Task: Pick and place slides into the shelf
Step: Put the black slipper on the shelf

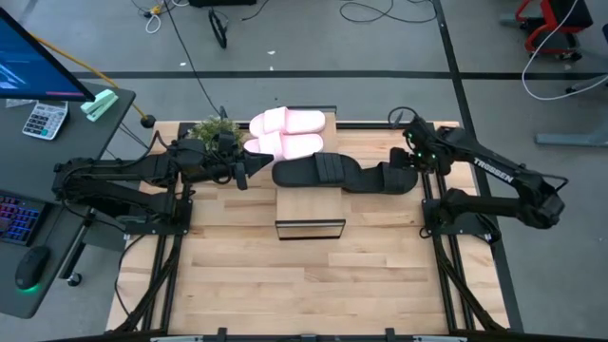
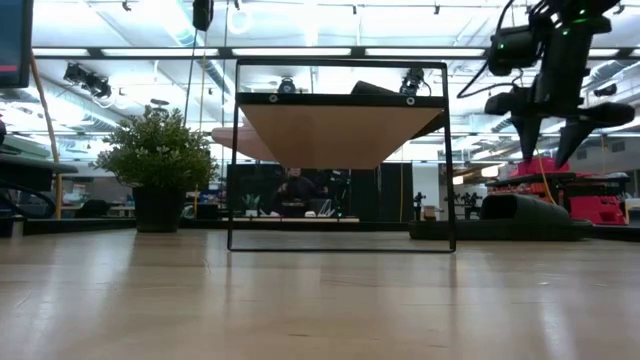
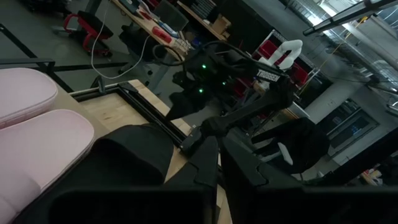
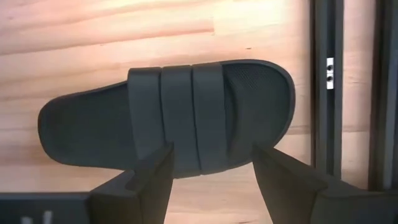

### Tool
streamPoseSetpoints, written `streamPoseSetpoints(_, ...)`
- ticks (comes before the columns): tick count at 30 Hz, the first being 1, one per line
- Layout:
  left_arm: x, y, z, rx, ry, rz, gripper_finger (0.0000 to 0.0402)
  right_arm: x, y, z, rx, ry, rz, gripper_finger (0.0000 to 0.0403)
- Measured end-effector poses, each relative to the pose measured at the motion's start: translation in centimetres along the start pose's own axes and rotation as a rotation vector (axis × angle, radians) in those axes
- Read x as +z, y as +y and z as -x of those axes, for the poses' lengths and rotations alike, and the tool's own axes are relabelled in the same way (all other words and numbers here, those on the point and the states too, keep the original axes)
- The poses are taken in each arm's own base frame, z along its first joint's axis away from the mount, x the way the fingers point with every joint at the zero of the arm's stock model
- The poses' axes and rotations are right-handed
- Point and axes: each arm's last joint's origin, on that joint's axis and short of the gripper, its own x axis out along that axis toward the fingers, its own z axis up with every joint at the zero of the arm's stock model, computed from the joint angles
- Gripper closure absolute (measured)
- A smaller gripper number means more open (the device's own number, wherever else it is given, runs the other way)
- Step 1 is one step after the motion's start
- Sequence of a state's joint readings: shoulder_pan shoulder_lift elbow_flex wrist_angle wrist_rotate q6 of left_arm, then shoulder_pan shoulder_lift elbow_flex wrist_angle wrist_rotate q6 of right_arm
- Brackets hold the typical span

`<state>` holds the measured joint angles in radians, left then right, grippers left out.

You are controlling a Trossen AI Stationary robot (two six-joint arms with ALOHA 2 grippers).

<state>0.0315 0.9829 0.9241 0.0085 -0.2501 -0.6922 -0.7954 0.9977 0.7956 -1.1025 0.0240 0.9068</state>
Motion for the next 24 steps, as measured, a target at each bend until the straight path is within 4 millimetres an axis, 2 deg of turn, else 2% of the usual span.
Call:
streamPoseSetpoints(10,0.0,0.0,0.0,0.002,0.003,-0.001,0.0368,1.2,0.0,-1.8,-0.003,0.096,0.026,0.0180)
streamPoseSetpoints(16,0.0,0.0,0.0,0.004,0.005,-0.002,0.0378,0.1,-1.2,-4.5,0.039,0.136,-0.021,0.0180)
streamPoseSetpoints(24,0.0,0.0,0.0,0.004,0.004,0.001,0.0376,-1.0,-2.3,-6.0,0.126,0.099,-0.064,0.0180)
